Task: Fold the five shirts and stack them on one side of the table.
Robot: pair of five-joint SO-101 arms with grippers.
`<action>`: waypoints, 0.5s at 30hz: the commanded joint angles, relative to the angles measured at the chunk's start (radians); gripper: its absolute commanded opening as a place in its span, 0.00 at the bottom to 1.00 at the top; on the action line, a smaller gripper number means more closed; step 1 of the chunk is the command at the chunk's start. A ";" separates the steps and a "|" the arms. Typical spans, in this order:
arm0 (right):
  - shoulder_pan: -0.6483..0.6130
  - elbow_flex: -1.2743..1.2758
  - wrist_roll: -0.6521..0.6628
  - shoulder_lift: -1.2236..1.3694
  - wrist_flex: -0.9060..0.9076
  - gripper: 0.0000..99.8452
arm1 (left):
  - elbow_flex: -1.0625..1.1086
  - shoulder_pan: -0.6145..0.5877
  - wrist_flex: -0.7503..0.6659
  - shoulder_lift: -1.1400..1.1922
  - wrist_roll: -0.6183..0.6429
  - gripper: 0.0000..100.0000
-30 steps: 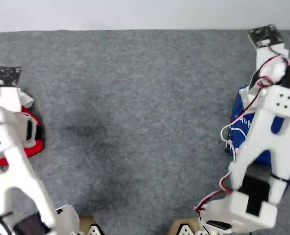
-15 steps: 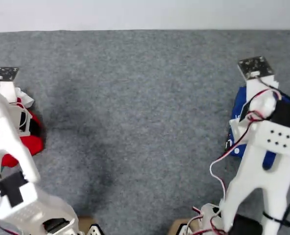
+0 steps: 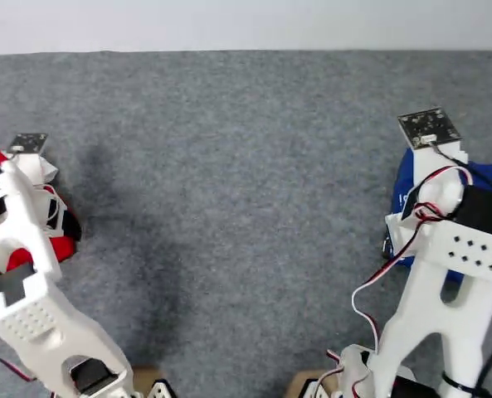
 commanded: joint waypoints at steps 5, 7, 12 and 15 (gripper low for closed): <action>0.067 -0.003 -0.009 -0.025 0.038 0.01 | -0.042 0.008 -0.028 0.017 -0.012 0.01; 0.085 -0.003 -0.009 -0.022 0.038 0.01 | -0.065 0.011 0.014 0.017 -0.012 0.00; 0.087 -0.003 -0.009 -0.025 0.038 0.01 | -0.183 0.012 0.152 -0.026 -0.008 0.00; 0.087 -0.005 -0.009 -0.027 0.038 0.01 | -0.262 0.017 0.216 -0.109 -0.005 0.00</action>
